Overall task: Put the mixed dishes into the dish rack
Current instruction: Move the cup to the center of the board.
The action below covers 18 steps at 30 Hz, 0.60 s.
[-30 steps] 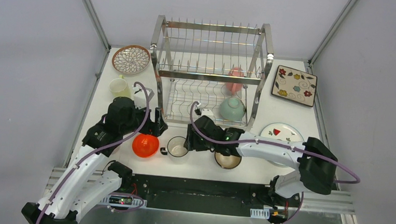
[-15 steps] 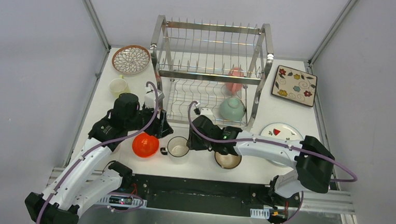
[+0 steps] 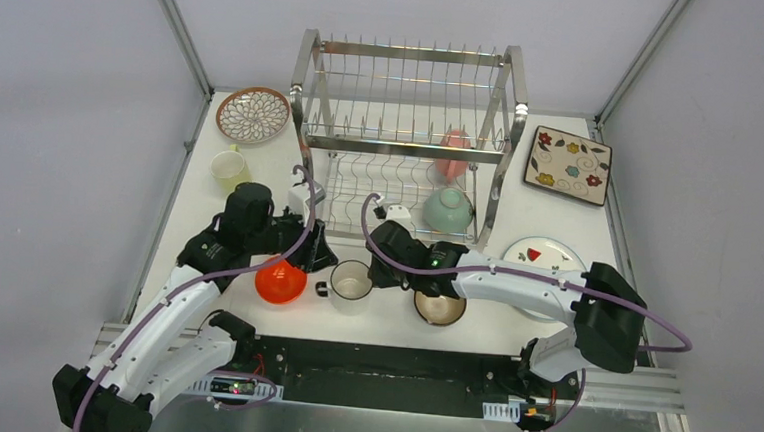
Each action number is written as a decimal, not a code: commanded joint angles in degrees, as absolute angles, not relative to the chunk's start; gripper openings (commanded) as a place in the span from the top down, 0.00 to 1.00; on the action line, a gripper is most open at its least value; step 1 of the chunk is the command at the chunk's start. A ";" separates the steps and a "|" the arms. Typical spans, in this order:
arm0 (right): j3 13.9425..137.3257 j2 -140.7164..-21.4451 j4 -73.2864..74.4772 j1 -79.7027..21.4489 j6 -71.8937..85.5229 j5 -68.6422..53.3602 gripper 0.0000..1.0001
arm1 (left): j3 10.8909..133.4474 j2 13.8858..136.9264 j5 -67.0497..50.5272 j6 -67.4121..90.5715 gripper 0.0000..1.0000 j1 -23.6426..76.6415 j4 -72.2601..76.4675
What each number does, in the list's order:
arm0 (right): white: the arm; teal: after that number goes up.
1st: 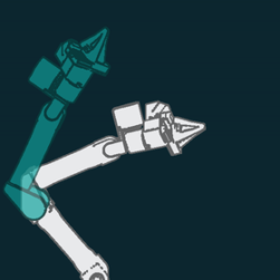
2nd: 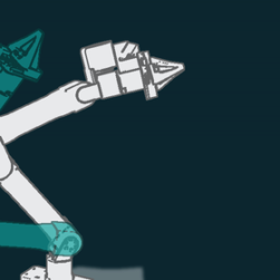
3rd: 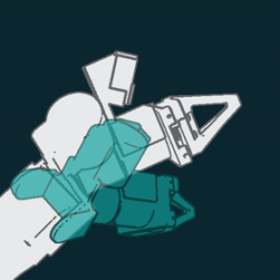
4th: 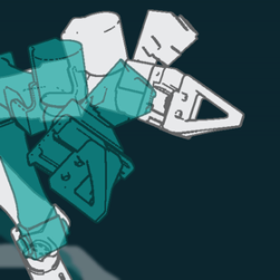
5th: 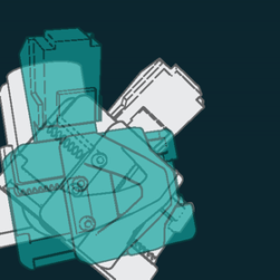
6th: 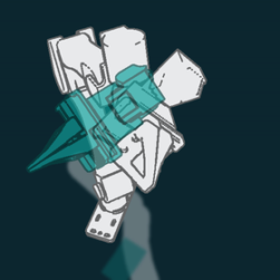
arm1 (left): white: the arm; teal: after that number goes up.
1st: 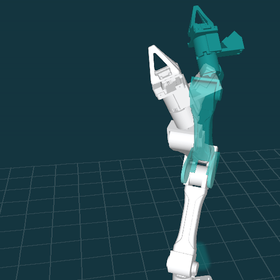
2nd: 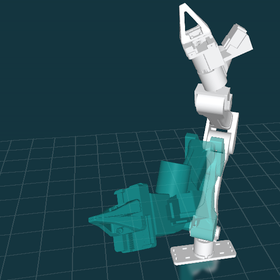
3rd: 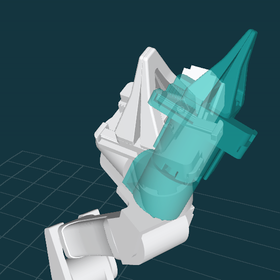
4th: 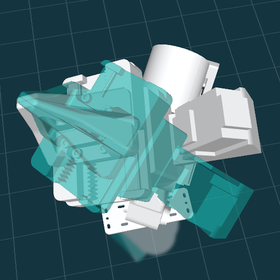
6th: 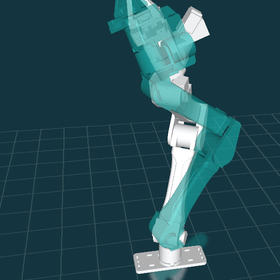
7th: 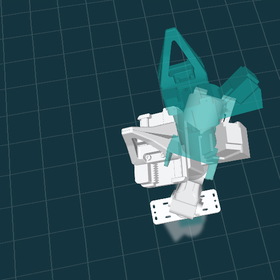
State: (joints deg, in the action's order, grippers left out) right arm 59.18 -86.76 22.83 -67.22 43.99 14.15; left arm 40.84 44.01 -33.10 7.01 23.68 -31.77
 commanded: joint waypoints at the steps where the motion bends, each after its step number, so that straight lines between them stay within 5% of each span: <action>1: 60.38 -82.35 22.21 -66.71 41.85 16.60 1.00 | 40.98 46.22 -34.87 6.06 0.47 24.53 -28.13; 15: 58.73 -78.85 18.26 -66.67 35.71 13.92 1.00 | 42.61 52.53 -26.51 6.39 0.47 33.13 -28.54; 18: 57.66 -78.03 18.27 -66.63 36.70 15.13 0.86 | 42.87 51.22 -26.28 5.32 0.46 33.69 -28.54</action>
State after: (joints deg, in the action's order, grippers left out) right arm 58.13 -82.78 24.03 -66.83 36.71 14.28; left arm 40.75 52.64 -28.53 6.83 32.84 -30.44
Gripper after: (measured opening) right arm 0.056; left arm 0.532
